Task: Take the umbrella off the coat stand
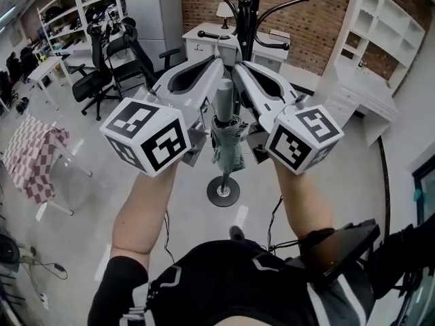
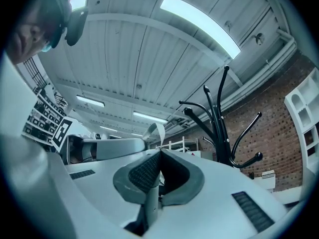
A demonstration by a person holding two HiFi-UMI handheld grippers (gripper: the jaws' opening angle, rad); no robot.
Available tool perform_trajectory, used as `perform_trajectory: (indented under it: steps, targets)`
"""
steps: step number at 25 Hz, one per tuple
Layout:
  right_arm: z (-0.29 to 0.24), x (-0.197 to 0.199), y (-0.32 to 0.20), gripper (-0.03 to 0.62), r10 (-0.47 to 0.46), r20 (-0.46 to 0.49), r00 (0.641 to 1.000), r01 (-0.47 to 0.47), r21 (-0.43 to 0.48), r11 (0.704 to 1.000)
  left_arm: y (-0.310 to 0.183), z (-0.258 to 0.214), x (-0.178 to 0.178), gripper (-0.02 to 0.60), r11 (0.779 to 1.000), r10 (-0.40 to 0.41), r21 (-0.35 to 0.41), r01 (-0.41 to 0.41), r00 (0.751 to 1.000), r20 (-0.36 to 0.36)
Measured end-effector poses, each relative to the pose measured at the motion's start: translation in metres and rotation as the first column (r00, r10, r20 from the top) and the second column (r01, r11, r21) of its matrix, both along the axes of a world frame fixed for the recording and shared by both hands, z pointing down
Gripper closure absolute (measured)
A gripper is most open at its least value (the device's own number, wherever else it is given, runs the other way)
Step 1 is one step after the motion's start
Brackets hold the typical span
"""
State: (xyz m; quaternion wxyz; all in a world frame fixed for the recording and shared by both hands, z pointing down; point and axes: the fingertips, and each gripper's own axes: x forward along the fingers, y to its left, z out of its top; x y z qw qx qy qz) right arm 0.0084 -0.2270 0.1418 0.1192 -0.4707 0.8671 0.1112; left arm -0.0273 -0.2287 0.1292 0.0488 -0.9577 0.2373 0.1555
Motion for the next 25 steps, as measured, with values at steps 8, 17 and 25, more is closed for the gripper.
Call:
perform_trajectory:
  steps: [8, 17, 25]
  targets:
    - [0.044, -0.013, -0.004, 0.586, 0.021, 0.008, 1.0, -0.021, -0.066, 0.998, -0.006, 0.048, -0.019, 0.568, 0.996, -0.019, -0.085, 0.019, 1.0, 0.0]
    - [0.071, -0.015, 0.001, 0.586, 0.023, 0.001, 1.0, -0.023, -0.104, 0.994, -0.002, 0.076, -0.024, 0.568, 0.995, -0.016, -0.103, 0.017, 1.0, 0.014]
    - [0.092, -0.019, 0.001, 0.586, -0.037, -0.01, 0.999, 0.035, -0.14, 0.989, 0.002, 0.095, -0.025, 0.568, 0.993, -0.039, -0.115, 0.038, 0.999, -0.006]
